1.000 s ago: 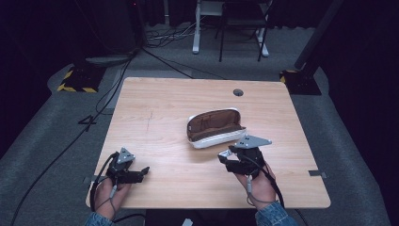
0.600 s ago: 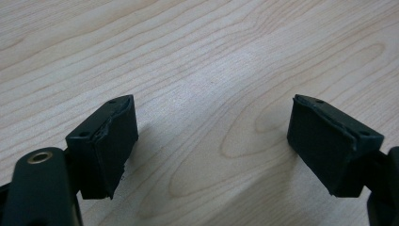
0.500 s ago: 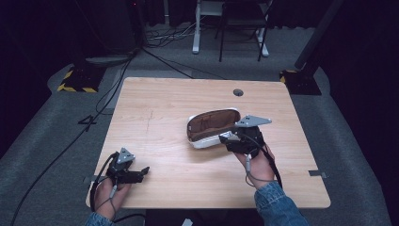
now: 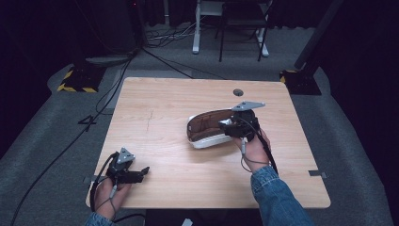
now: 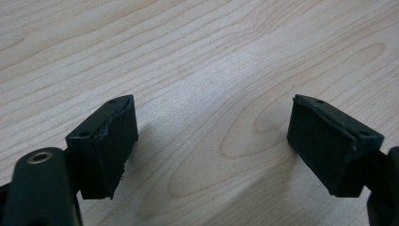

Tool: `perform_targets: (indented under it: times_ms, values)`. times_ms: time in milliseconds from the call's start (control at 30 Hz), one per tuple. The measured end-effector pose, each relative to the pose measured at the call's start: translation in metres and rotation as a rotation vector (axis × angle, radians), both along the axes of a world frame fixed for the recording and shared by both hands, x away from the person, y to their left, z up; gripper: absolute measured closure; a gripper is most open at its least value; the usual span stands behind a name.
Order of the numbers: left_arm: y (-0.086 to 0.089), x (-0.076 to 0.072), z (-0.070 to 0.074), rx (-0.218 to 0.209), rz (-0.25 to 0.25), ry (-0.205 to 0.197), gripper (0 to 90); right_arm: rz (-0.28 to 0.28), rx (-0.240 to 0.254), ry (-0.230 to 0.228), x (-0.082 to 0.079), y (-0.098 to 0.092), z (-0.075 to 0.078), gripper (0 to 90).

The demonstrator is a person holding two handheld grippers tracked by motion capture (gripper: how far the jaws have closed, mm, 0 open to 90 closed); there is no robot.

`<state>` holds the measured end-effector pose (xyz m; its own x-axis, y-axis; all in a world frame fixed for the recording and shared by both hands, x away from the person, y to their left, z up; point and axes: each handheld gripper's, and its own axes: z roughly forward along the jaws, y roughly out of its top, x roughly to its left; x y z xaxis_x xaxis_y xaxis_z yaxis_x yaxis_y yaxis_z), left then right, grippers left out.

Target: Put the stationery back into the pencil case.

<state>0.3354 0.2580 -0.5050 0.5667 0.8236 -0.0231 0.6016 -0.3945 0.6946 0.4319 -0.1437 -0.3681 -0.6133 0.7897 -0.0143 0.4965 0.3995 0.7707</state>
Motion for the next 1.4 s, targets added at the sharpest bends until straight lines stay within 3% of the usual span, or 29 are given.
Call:
perform_targets:
  times_ms: [400,733,1400]
  values:
    - [0.0,0.0,0.0,0.001,0.0,0.001,17.2,-0.016,-0.034,0.046,0.026,0.017,-0.012,46.3]
    - [0.0,0.0,0.0,0.002,-0.002,0.004,17.1,-0.038,-0.072,0.111,0.043,0.025,-0.03,46.3]
    - [0.0,0.001,0.0,0.003,0.002,-0.001,17.1,-0.063,-0.128,0.219,0.06,0.036,-0.054,46.2]
